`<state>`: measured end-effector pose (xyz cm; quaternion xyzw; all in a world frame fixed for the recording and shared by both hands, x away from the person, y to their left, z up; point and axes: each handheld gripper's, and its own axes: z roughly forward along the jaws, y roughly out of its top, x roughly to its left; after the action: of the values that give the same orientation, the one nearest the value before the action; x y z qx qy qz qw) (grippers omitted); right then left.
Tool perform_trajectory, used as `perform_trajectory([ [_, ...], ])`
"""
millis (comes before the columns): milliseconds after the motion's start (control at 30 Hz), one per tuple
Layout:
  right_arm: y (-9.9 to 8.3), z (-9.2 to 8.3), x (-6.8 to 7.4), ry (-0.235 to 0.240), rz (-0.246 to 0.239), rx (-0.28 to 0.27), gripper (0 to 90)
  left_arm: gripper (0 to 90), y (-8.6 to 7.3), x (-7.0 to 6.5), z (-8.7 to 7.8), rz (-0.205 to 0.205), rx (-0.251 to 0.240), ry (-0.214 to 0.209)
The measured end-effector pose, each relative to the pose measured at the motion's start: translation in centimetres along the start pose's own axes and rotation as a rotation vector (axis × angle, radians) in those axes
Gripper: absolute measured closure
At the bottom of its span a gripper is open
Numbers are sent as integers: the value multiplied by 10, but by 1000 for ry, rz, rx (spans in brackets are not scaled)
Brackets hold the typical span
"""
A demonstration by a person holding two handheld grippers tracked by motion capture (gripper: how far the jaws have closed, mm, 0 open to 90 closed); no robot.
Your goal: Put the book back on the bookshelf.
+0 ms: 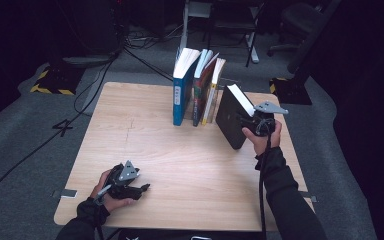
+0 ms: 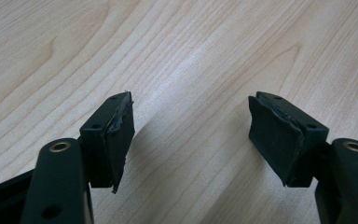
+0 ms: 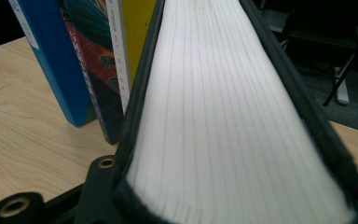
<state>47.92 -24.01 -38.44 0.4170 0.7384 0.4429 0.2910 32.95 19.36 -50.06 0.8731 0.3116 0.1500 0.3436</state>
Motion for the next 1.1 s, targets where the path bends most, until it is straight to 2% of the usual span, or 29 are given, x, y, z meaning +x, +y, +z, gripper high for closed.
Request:
perform_trajectory([
  [133,4,0,-2,19,8,9,487,310,-1,0,0,-3,-3,-5],
  [200,6,1,-4,45,14,20,458,310,-1,0,0,-5,-3,-7],
  [333,11,5,-6,59,15,25,413,310,-1,0,0,-7,-4,-9],
  [433,15,8,-8,63,30,19,417,310,-1,1,0,-11,-4,-14],
  [533,18,9,-9,59,42,32,431,310,-1,2,1,-15,-5,-20],
  [633,22,9,-9,18,23,44,504,311,-1,2,1,-21,-6,-24],
  [700,24,8,-10,-11,6,37,517,311,-1,2,1,-19,-6,-26],
  [800,24,9,-16,-7,17,32,521,311,-1,2,1,-15,-6,-31],
  [1000,25,9,-22,-25,8,40,523,311,-2,1,0,-15,-7,-33],
  [1100,26,9,-25,-16,3,41,523,311,-2,1,0,-20,-6,-33],
])
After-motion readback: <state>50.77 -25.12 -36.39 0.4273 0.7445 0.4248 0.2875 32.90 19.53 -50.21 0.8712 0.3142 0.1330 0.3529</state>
